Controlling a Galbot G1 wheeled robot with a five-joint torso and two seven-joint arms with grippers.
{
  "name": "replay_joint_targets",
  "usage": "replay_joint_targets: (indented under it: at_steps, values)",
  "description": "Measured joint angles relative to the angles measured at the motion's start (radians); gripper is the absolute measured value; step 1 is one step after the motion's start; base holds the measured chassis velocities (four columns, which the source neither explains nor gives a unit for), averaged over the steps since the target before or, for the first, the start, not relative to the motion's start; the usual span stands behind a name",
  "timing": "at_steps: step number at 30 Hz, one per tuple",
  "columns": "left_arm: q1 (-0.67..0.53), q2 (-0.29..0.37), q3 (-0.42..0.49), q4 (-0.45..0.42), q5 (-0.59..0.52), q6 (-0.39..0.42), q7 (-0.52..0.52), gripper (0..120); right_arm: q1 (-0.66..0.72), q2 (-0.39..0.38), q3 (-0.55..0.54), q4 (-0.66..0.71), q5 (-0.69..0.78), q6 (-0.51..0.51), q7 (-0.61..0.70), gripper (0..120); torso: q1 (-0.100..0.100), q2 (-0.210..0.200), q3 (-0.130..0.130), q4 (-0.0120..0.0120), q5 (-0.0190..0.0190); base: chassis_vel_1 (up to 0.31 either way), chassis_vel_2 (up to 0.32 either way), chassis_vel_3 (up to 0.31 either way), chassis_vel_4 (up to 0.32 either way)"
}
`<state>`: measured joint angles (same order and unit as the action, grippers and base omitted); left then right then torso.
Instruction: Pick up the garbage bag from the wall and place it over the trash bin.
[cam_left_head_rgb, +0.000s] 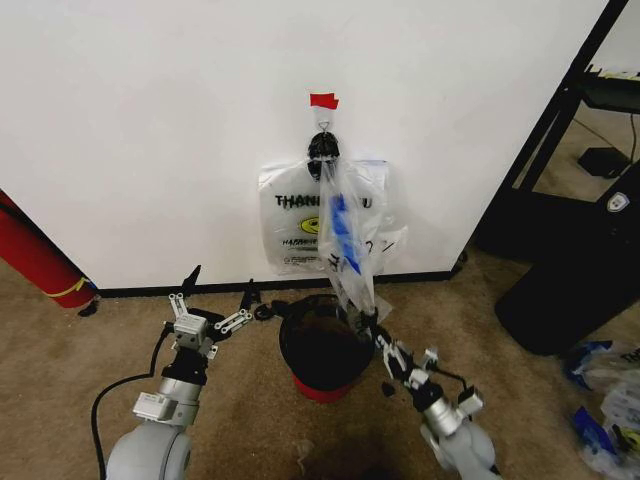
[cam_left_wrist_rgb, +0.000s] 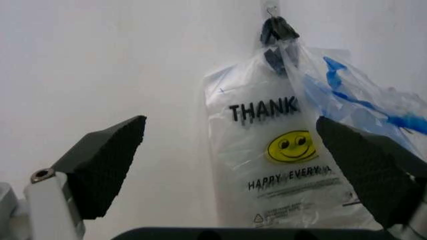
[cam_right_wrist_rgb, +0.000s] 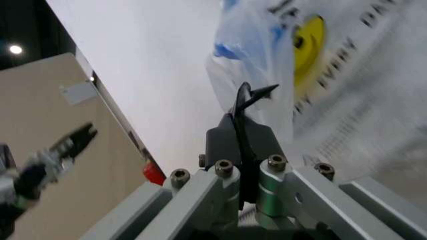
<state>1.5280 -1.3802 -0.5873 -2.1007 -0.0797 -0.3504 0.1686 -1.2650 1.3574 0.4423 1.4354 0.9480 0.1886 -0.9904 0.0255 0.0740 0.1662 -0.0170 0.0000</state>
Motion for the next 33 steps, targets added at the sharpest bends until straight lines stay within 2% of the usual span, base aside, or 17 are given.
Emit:
replay_joint_targets:
  at_steps: [6, 8, 10, 13, 16, 19, 21, 22, 25, 27, 28, 33]
  values:
    - [0.001, 0.0, 0.001, 0.008, 0.005, 0.0, 0.0, 100, 0.078, -0.013, -0.036, 0.123, 0.014, 0.011, 0.066, 0, 0.0, 0.0, 0.0, 0.0001, -0.0001, 0.0, 0.0, 0.0, 0.0]
    - [0.001, 0.0, 0.0, 0.008, 0.005, 0.0, 0.0, 100, 0.089, -0.017, -0.045, 0.124, 0.007, 0.018, 0.087, 1, 0.0, 0.0, 0.0, 0.0, 0.0002, 0.0, 0.0, 0.0, 0.0]
    - [0.004, 0.0, -0.003, 0.008, 0.003, -0.003, 0.0, 100, 0.111, -0.031, -0.062, 0.096, -0.052, 0.052, 0.131, 11, 0.0, 0.0, 0.0, 0.0001, 0.0002, 0.0, 0.0, 0.0, 0.0]
    - [0.007, 0.005, -0.013, 0.008, -0.007, -0.009, -0.004, 100, 0.069, -0.104, -0.074, 0.093, -0.141, 0.091, 0.145, 25, 0.0, 0.0, 0.0, -0.0002, 0.0002, 0.0, 0.0, 0.0, 0.0]
    - [0.006, 0.007, -0.015, 0.008, -0.009, -0.01, -0.005, 100, 0.043, -0.137, -0.072, 0.103, -0.185, 0.107, 0.146, 31, 0.0, 0.0, 0.0, -0.0004, 0.0001, 0.0, 0.0, 0.0, 0.0]
    - [0.0, 0.003, -0.013, 0.012, -0.011, -0.014, -0.007, 100, -0.016, -0.217, -0.032, 0.134, -0.309, 0.156, 0.106, 44, 0.0, 0.0, 0.0, -0.0003, 0.0002, 0.0, 0.0, 0.0, 0.0]
    - [-0.004, -0.003, -0.005, 0.015, -0.008, -0.014, -0.007, 100, -0.038, -0.249, -0.011, 0.156, -0.341, 0.178, 0.081, 54, 0.0, 0.0, 0.0, -0.0002, 0.0001, 0.0, 0.0, 0.0, 0.0]
    - [-0.004, -0.003, -0.005, 0.015, -0.008, -0.014, -0.007, 100, -0.038, -0.249, -0.011, 0.156, -0.341, 0.178, 0.081, 54, 0.0, 0.0, 0.0, -0.0002, 0.0001, 0.0, 0.0, 0.0, 0.0]
    - [-0.012, -0.011, 0.005, 0.022, 0.001, -0.014, -0.006, 100, -0.046, -0.283, 0.005, 0.21, -0.345, 0.196, 0.094, 66, 0.0, 0.0, 0.0, -0.0003, 0.0002, 0.0, 0.0, 0.0, 0.0]
    - [-0.016, -0.014, 0.009, 0.027, 0.007, -0.014, -0.005, 100, -0.02, -0.299, -0.005, 0.247, -0.33, 0.196, 0.157, 74, 0.0, 0.0, 0.0, -0.0004, 0.0001, 0.0, 0.0, 0.0, 0.0]
    - [-0.016, -0.014, 0.009, 0.027, 0.007, -0.014, -0.005, 100, -0.02, -0.299, -0.005, 0.247, -0.33, 0.196, 0.157, 74, 0.0, 0.0, 0.0, -0.0004, 0.0001, 0.0, 0.0, 0.0, 0.0]
    - [-0.022, -0.022, 0.018, 0.037, 0.024, -0.013, -0.001, 100, 0.176, -0.345, -0.154, 0.26, -0.415, 0.175, 0.346, 95, 0.0, 0.0, 0.0, 0.0003, -0.0001, 0.0, 0.0, 0.0, 0.0]
